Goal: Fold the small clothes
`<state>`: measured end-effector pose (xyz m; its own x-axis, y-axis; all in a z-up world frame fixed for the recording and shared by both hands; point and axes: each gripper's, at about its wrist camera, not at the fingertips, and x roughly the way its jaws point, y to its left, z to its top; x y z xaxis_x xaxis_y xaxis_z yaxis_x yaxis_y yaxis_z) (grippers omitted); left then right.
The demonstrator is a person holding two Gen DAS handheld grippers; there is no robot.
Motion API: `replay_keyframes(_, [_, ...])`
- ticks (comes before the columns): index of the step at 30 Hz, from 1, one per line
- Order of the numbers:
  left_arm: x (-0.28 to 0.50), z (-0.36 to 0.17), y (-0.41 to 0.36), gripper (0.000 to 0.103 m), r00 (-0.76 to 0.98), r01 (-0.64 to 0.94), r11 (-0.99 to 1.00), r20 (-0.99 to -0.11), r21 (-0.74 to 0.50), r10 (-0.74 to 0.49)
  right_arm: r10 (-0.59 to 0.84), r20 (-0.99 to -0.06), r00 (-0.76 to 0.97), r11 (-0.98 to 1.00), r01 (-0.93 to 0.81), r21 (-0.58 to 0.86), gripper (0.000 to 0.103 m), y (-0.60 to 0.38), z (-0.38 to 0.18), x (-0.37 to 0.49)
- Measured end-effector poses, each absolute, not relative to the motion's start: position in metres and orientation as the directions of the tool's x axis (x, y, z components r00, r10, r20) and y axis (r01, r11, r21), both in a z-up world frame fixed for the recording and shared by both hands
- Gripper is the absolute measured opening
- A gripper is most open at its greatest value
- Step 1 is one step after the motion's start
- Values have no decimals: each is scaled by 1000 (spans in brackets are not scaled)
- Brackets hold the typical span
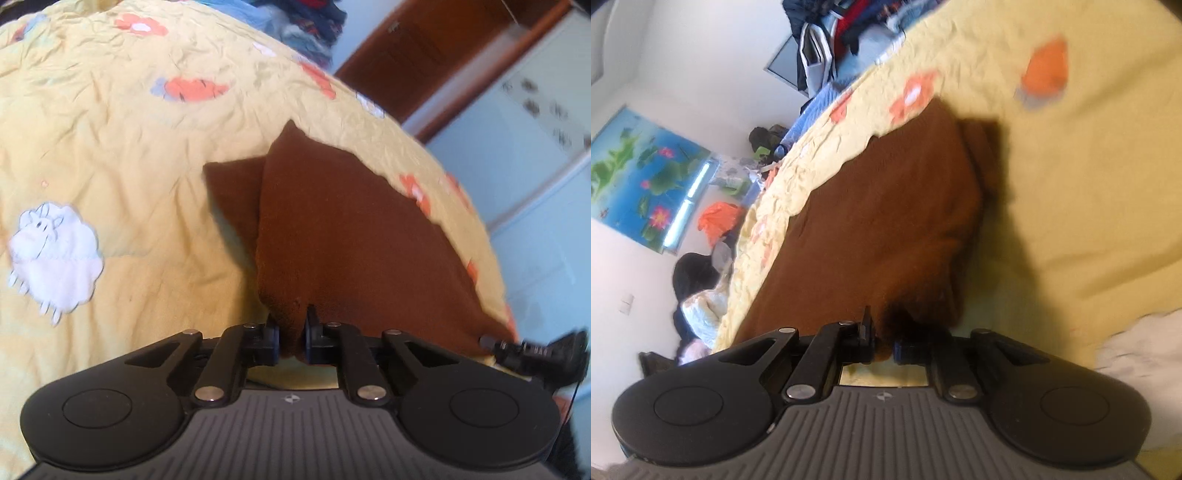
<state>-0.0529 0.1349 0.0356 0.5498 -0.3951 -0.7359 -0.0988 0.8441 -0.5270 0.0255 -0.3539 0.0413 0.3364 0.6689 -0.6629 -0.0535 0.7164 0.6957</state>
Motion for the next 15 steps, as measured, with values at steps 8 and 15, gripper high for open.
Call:
replay_keyframes(8, [-64, 57, 135, 89, 659, -69, 918, -708, -391, -252, 629, -672, 391, 743, -49, 667, 88, -363, 45, 29])
replay_keyframes(15, [-32, 65, 121, 88, 677, -21, 950, -704, -312, -216, 494, -696, 522, 867, -230, 443, 86, -334, 85, 50])
